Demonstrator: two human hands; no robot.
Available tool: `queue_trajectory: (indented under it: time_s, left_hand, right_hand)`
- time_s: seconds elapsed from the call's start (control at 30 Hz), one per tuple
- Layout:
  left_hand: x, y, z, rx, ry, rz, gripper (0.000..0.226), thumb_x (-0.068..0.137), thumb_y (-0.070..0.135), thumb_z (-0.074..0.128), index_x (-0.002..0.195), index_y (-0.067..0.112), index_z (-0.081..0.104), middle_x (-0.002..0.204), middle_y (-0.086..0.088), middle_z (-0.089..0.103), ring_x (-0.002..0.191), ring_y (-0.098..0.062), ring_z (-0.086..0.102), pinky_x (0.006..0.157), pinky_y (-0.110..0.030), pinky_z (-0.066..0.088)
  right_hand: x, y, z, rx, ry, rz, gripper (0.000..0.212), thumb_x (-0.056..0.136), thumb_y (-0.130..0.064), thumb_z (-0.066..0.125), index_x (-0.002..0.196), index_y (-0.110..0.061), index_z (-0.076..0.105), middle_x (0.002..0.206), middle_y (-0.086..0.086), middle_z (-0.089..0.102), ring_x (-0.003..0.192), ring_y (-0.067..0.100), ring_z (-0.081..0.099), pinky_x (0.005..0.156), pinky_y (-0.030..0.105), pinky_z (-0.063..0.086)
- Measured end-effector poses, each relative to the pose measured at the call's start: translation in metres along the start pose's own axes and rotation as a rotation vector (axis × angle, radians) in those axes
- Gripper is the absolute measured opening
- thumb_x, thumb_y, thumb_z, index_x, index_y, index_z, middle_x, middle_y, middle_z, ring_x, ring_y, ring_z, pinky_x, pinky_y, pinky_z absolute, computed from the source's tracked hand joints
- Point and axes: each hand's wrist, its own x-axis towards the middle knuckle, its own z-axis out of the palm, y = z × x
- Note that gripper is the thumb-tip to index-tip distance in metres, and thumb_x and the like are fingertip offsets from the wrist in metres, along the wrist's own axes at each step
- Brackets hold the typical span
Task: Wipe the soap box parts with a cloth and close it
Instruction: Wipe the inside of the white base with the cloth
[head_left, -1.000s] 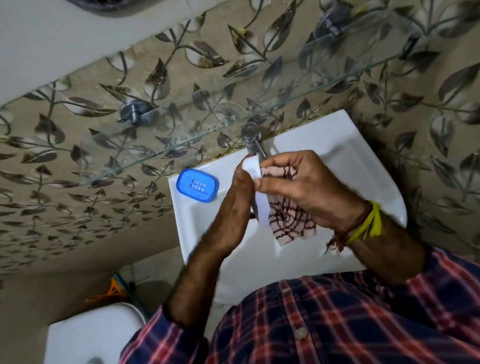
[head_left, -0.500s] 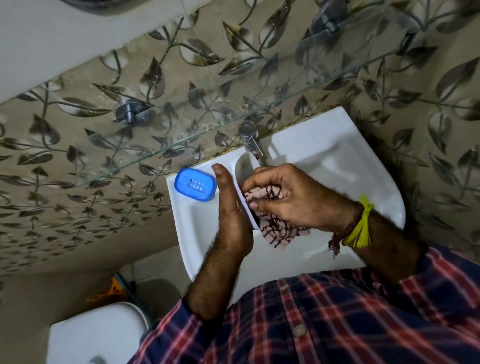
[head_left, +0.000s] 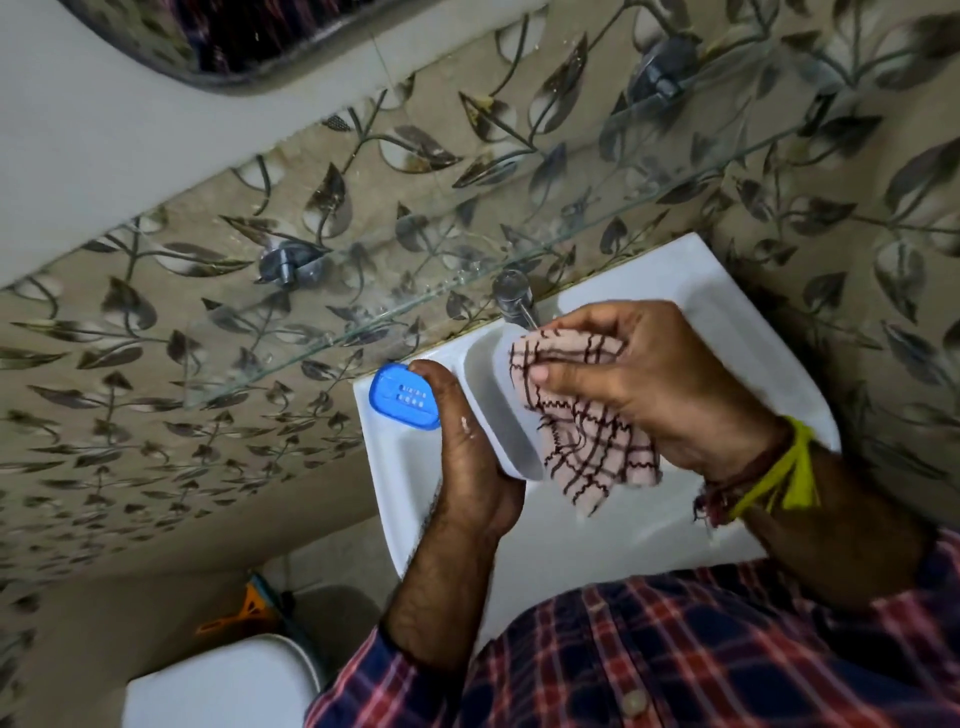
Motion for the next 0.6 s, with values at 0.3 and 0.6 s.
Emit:
queue_trajectory:
  time_s: [0.3,0.6]
  left_hand:
    - [0.001,-0.022,0.012,0.027,-0.064,0.084,0.082,0.088,0.081,0.027,0.12,0.023,0.076,0.125,-0.008,0.073,0.121,-0.022,0.067,0.095,-0.032,0.056]
    - [0.004,-0.025,0.002,0.028,-0.028,0.131,0.08,0.09,0.082,0.028,0.107,0.024,0.079,0.102,-0.007,0.079,0.102,-0.023,0.075,0.084,-0.036,0.061]
  right_hand:
    - [-0.009,-0.002,0.039,-0.837,0.311,-0.242,0.022,0.081,-0.033,0.066,0.099,-0.023,0.073,0.1,-0.002,0.07,0.095,0.026,0.066,0.074,0.034,0.052]
    - [-0.016,0.004,0.033,-0.655,-0.078,-0.318,0.013,0.084,-0.019,0.067,0.093,-0.02,0.077,0.087,-0.002,0.061,0.086,0.021,0.064,0.073,0.038,0.055]
